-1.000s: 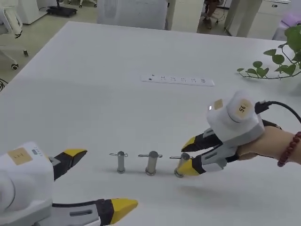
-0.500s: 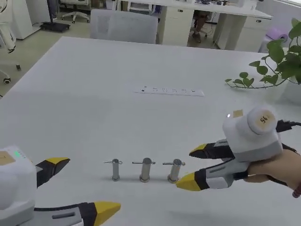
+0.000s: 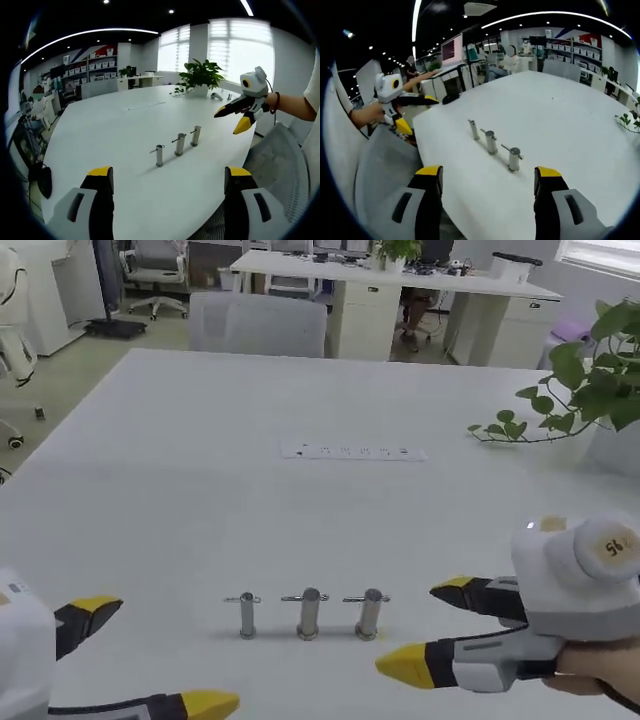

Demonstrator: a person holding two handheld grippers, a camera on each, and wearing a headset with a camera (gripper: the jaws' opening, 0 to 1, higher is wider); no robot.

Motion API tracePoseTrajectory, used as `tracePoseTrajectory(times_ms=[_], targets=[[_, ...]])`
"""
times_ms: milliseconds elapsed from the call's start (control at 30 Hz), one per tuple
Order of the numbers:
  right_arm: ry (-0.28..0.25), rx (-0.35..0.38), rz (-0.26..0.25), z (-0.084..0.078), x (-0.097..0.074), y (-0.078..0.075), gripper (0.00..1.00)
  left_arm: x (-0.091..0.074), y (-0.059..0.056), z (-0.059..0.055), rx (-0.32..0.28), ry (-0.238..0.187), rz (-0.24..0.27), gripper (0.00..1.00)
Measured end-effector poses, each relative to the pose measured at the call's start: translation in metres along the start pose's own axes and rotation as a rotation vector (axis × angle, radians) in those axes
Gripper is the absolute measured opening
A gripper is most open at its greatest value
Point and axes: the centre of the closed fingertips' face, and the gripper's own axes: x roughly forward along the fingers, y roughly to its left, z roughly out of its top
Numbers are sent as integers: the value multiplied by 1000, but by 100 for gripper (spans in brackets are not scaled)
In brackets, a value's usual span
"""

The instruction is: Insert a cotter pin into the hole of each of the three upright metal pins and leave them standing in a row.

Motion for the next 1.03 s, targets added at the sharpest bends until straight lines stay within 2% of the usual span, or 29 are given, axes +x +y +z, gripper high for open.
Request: tracePoseTrajectory(times_ms=[167, 267, 433, 567, 600, 667, 700, 833, 933, 1000, 1033], targets=[[-10, 32, -18, -6, -3, 5, 76, -8, 3, 0, -19, -9, 24, 91], [-2, 14, -35, -11, -4, 8, 77, -10, 5, 0, -21, -13, 32, 91], [-7, 22, -41, -15, -3, 12, 81, -11, 6, -3, -13, 9, 36, 91], [-7, 15, -82, -19, -3, 9, 86, -12, 7, -3, -27, 1, 45, 90], [-15, 22, -84, -19, -2, 8, 86, -12, 8, -2, -28, -4, 52, 89], [-56, 96, -77, -15, -1, 10, 88, -11, 8, -3, -44, -6, 54, 90], [-69, 103, -75, -13, -1, 10, 89, -11, 8, -4, -45, -6, 63, 90], [-55, 73, -96, -16, -1, 10, 92, -12, 9, -3, -56, -15, 72, 90], [-65, 85, -82, -15, 0, 13, 99, -12, 9, -5, -63, -11, 73, 90], [-52, 84, -72, -18, 0, 15, 100, -12, 10, -6, -53, -6, 76, 90], [-47, 73, -83, -20, 0, 14, 100, -11, 10, -6, -53, -5, 76, 90]])
